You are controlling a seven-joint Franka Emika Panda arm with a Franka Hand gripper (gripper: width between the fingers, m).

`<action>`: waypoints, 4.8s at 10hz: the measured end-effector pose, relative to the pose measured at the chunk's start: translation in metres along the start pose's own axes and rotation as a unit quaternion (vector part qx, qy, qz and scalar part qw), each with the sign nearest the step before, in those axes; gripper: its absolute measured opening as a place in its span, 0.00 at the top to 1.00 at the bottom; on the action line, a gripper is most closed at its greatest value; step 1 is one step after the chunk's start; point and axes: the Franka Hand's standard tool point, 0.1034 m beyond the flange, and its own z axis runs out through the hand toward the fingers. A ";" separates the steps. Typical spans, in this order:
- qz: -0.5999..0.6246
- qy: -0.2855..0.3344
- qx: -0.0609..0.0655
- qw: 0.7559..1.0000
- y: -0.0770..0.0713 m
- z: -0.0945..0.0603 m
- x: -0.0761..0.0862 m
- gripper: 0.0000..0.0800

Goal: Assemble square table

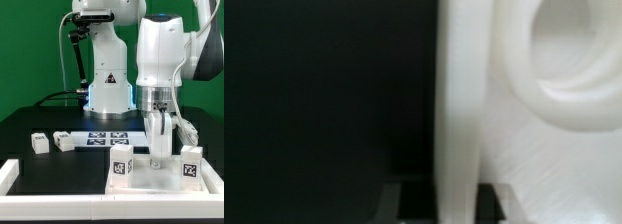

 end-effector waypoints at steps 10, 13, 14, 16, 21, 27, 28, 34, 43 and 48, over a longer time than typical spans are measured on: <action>-0.166 0.049 0.065 0.983 0.019 -0.001 0.028 0.93; -0.234 0.063 0.062 0.968 0.015 -0.003 0.043 0.93; -0.274 0.071 0.061 0.957 0.013 -0.004 0.051 0.93; -0.367 0.085 0.047 0.925 0.013 -0.002 0.072 0.92; -0.520 0.121 0.040 0.845 0.002 -0.006 0.097 0.92; -0.691 0.149 0.034 0.707 -0.020 -0.016 0.107 0.92; -0.710 0.132 0.030 0.691 -0.033 -0.022 0.113 0.92; -0.782 0.093 0.010 0.616 -0.040 -0.016 0.122 0.92; -0.948 0.068 -0.030 0.310 -0.080 -0.019 0.116 0.92; -0.996 0.046 -0.065 0.046 -0.127 -0.017 0.085 0.92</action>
Offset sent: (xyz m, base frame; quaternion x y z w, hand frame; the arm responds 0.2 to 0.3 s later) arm 0.0000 0.0000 0.0000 0.0000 0.0000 0.0000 1.0000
